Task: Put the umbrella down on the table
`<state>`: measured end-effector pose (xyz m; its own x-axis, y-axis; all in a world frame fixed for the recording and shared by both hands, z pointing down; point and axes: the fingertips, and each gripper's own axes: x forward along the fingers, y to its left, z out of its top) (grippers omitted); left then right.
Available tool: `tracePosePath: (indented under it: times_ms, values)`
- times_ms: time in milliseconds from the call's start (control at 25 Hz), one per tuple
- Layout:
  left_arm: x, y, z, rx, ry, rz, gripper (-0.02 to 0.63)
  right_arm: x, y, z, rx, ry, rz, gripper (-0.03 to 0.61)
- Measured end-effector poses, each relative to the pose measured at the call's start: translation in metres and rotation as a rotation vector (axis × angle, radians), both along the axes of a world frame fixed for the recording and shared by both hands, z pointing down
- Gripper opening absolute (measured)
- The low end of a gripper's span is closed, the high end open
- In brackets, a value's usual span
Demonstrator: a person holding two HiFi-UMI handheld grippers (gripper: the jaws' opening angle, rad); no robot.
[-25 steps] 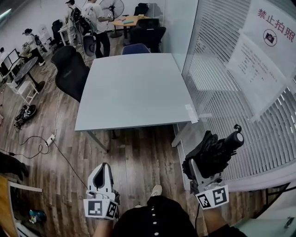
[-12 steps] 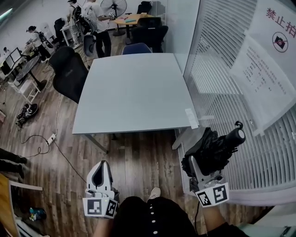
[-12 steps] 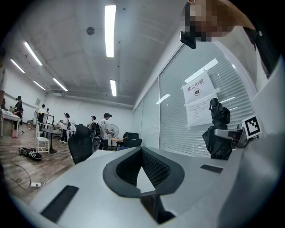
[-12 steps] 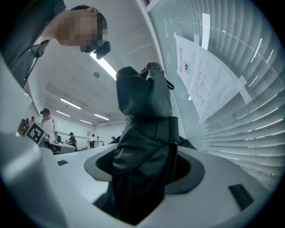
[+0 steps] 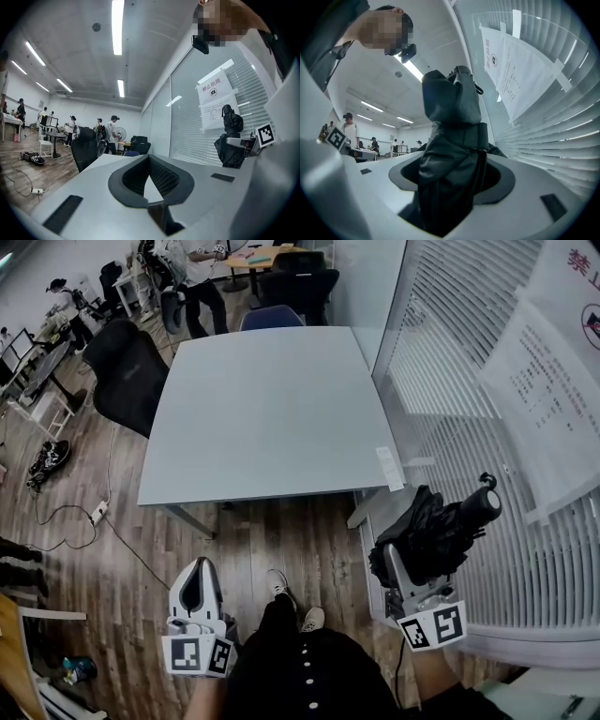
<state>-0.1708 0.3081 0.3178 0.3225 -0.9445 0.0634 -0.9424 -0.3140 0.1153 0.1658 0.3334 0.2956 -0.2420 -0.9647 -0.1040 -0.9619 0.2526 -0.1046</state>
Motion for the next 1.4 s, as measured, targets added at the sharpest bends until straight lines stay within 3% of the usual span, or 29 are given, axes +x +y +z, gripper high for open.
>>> tracePosePath:
  times_ms: [800,1400]
  values:
    - [-0.019,-0.145,-0.013,0.05,0.027,0.039,0.014,-0.027,-0.129,-0.021,0.034,0.041,0.022,0.31]
    - [-0.048,-0.214,-0.018,0.099,0.055,0.068,0.014,-0.051,-0.193,-0.039,0.086,0.062,0.069,0.31]
